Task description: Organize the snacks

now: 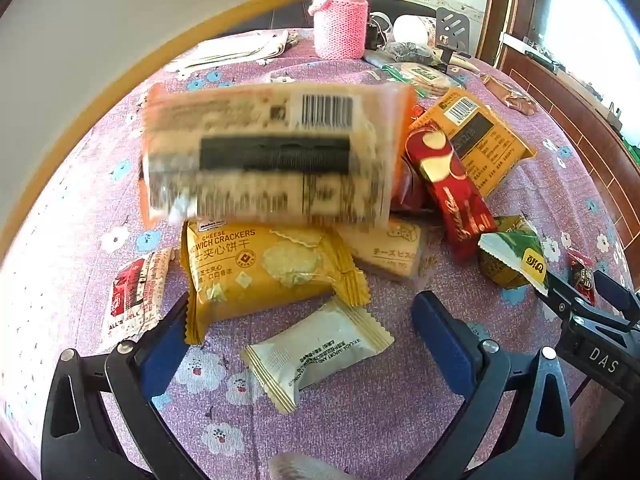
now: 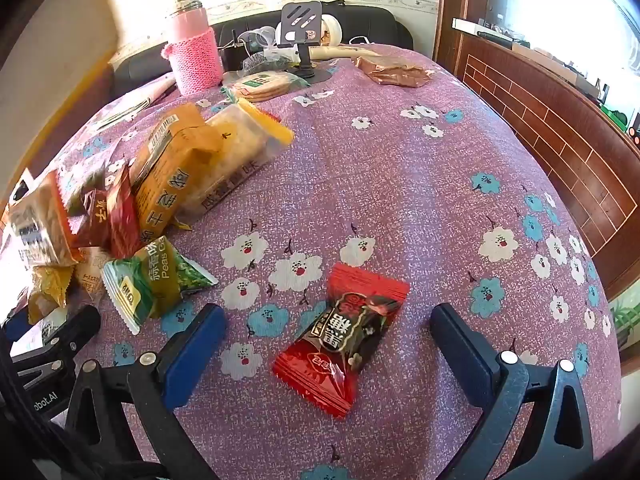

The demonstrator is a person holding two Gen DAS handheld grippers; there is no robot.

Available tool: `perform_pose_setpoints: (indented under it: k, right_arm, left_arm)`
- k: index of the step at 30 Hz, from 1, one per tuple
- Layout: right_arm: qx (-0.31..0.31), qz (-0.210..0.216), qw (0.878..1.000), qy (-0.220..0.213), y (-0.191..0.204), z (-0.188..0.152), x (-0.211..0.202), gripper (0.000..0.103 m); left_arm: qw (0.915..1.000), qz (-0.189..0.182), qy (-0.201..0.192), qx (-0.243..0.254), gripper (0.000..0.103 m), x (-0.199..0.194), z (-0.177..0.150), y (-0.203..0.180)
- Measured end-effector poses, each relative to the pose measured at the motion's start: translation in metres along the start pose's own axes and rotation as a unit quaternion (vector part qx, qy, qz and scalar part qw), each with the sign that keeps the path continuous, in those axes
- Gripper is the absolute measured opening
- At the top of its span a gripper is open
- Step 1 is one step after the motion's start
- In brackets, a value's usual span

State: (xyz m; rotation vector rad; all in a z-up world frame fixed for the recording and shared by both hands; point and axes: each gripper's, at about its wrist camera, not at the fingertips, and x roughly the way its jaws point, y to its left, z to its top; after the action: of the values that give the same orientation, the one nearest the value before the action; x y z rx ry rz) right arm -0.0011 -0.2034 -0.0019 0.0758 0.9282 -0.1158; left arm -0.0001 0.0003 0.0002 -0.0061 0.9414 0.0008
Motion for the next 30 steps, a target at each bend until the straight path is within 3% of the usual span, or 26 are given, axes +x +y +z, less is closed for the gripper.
perform_pose_setpoints:
  k: [30]
  right_arm:
    - [-0.001, -0.002, 1.0, -0.002, -0.0005, -0.0004, 0.0003, 0.103]
  left_arm:
    - [1.0, -0.002, 0.0, 0.006, 0.103, -0.0001, 0.0008, -0.0053]
